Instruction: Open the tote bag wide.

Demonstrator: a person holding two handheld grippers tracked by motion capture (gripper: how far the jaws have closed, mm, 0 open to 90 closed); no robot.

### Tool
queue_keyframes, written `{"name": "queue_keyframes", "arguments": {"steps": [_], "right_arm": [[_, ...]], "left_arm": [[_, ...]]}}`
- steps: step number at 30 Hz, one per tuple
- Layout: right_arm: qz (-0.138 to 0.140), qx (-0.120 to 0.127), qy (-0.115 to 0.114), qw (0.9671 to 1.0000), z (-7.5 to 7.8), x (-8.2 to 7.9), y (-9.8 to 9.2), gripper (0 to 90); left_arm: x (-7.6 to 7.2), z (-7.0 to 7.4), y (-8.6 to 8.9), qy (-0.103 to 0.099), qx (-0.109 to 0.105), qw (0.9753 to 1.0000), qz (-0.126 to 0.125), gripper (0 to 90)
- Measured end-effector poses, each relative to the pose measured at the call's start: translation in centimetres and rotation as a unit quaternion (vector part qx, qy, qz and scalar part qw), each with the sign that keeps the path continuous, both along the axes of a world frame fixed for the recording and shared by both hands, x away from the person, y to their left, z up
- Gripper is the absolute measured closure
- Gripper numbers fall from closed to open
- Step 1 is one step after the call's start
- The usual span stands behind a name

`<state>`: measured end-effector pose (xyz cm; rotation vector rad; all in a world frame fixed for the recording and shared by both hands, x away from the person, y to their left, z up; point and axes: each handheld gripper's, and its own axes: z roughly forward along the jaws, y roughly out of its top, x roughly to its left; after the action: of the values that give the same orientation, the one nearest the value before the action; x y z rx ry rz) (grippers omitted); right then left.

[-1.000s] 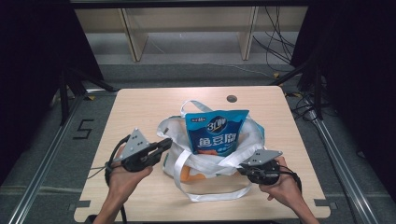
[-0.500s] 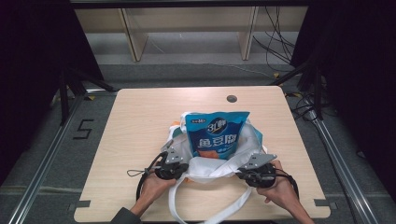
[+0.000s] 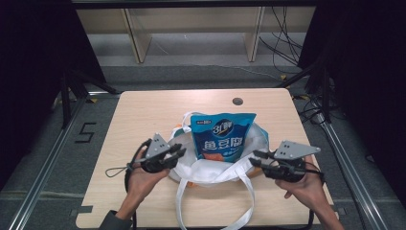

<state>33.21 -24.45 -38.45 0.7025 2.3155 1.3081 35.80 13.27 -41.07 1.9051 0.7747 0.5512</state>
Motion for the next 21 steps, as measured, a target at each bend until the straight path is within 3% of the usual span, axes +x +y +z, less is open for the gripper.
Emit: {"name": "queue_keyframes", "arguments": {"steps": [1,2,3,5,6,7,8,9,11,12,14,16,19,21], "right_arm": [[-0.018,-0.006,-0.019,0.9996,0.7,0.4,-0.3,68.6],[-0.037,-0.009,-0.031,0.9988,1.2,0.7,-0.4,67.2],[-0.051,-0.017,-0.040,0.9977,1.6,1.3,-0.7,65.4],[-0.086,-0.017,-0.059,0.9944,1.7,2.5,-0.9,64.6],[-0.086,-0.017,-0.059,0.9944,1.7,2.5,-0.9,64.6],[-0.102,-0.012,-0.045,0.9937,1.5,3.8,-0.7,64.6],[-0.102,-0.012,-0.045,0.9937,1.5,3.8,-0.7,64.6],[-0.116,-0.021,-0.053,0.9915,1.2,4.8,-0.3,64.1],[-0.116,-0.021,-0.056,0.9914,1.2,5.3,0.0,63.8],[-0.113,-0.023,-0.060,0.9915,1.4,5.4,0.1,63.8],[-0.110,-0.014,-0.081,0.9905,1.7,5.4,0.2,63.7],[-0.105,-0.004,-0.087,0.9906,1.9,5.2,0.2,63.0],[-0.098,0.009,-0.091,0.9909,2.4,4.7,-0.4,61.8],[-0.108,-0.005,-0.088,0.9903,2.7,4.4,-0.8,61.9]], "left_arm": [[0.2,0.7,0.5,-0.013,-0.004,0.9998,0.016,69.3],[0.9,1.7,1.7,-0.038,-0.007,0.9985,0.040,67.1],[1.3,1.9,2.1,-0.038,-0.009,0.9982,0.045,66.8],[2.1,1.8,2.6,-0.025,-0.010,0.9984,0.049,62.7],[2.1,1.8,2.6,-0.025,-0.010,0.9984,0.049,59.9],[2.9,1.0,2.6,0.005,-0.015,0.9988,0.046,59.0],[2.9,1.0,2.6,0.005,-0.015,0.9988,0.046,58.9],[3.3,0.4,2.4,0.015,-0.016,0.9987,0.046,58.6],[3.9,-0.6,2.0,0.032,-0.013,0.9984,0.045,58.2],[4.1,-0.7,2.1,0.024,0.003,0.9989,0.041,58.3],[4.4,-0.8,2.0,0.025,0.003,0.9984,0.051,60.3],[4.6,-0.7,2.2,0.026,-0.009,0.9980,0.057,63.6],[4.8,-0.7,2.2,0.024,-0.003,0.9982,0.055,64.6],[5.1,-0.9,2.2,0.025,-0.004,0.9983,0.053,64.9]]}}
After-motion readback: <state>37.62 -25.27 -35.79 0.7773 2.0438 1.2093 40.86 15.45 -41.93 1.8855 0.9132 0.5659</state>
